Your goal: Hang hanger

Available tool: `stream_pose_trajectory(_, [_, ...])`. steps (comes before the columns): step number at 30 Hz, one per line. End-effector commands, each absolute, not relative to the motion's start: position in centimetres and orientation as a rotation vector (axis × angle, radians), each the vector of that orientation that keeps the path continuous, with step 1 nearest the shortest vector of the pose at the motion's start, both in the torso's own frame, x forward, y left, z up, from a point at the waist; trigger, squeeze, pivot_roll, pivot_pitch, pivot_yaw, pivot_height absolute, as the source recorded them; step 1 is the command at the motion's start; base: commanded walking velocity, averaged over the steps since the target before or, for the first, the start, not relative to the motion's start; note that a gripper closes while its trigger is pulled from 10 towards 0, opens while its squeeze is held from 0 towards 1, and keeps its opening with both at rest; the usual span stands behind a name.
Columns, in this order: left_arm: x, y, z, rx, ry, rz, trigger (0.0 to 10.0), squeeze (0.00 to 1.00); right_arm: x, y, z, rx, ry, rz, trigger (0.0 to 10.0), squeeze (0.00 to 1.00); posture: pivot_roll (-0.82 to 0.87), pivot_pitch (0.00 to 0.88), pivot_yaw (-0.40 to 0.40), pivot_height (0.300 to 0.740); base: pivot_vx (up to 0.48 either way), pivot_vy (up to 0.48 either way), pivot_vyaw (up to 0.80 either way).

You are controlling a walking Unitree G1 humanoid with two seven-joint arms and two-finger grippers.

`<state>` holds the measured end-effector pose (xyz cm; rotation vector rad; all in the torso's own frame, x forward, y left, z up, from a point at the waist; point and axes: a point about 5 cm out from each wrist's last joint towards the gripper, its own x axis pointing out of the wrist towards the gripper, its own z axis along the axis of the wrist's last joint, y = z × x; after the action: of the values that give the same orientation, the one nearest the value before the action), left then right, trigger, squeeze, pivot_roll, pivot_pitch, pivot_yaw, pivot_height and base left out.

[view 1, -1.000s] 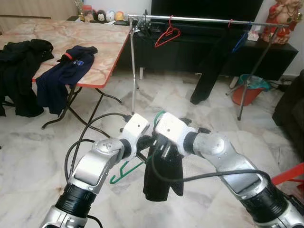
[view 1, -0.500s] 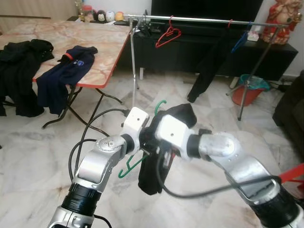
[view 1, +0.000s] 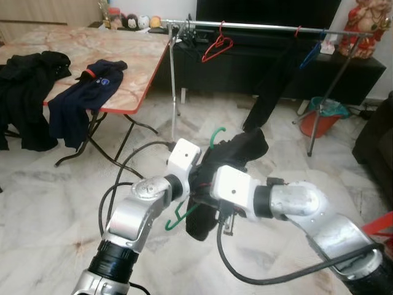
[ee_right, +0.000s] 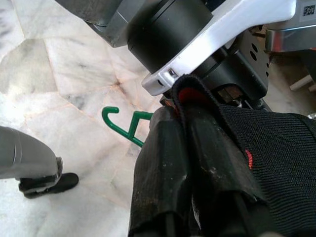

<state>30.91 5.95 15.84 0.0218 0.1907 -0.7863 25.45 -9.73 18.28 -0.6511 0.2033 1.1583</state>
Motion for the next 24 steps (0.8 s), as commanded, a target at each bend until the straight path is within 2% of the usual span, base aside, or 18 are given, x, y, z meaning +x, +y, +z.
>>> stream_pose_trajectory(1, [31.3, 6.1, 17.8, 0.022, 0.079, -0.778, 10.0, 0.0, 24.9, -10.5, 16.7, -0.657, 0.312, 1.192, 10.0, 0.0, 0.1, 0.0, -0.047, 0.74, 0.0, 0.0, 0.0])
stream_pose_trajectory(3, [31.3, 6.1, 17.8, 0.022, 0.079, -0.778, 10.0, 0.0, 24.9, -10.6, 16.7, -0.656, 0.315, 1.19, 10.0, 0.0, 0.1, 0.0, -0.046, 0.74, 0.0, 0.0, 0.0])
stream_pose_trajectory(4, [31.3, 6.2, 17.8, 0.021, 0.077, -0.776, 10.0, 0.0, 24.8, -10.8, 16.6, -0.656, 0.319, 1.186, 10.0, 0.21, 0.1, 0.0, -0.047, 0.74, 0.0, 0.0, 0.0])
stream_pose_trajectory(5, [31.4, 6.2, 17.8, 0.02, 0.076, -0.773, 10.0, 0.0, 24.8, -10.9, 16.6, -0.657, 0.322, 1.181, 10.0, 1.0, 0.1, 0.0, -0.047, 0.74, 0.0, 0.0, 0.0])
stream_pose_trajectory(24, [32.0, 7.1, 18.3, 0.002, 0.008, -0.696, 10.0, 0.0, 25.5, -13.2, 16.1, -0.701, 0.369, 1.09, 10.0, 1.0, 0.1, 0.0, -0.038, 0.74, 0.0, 0.0, 0.0])
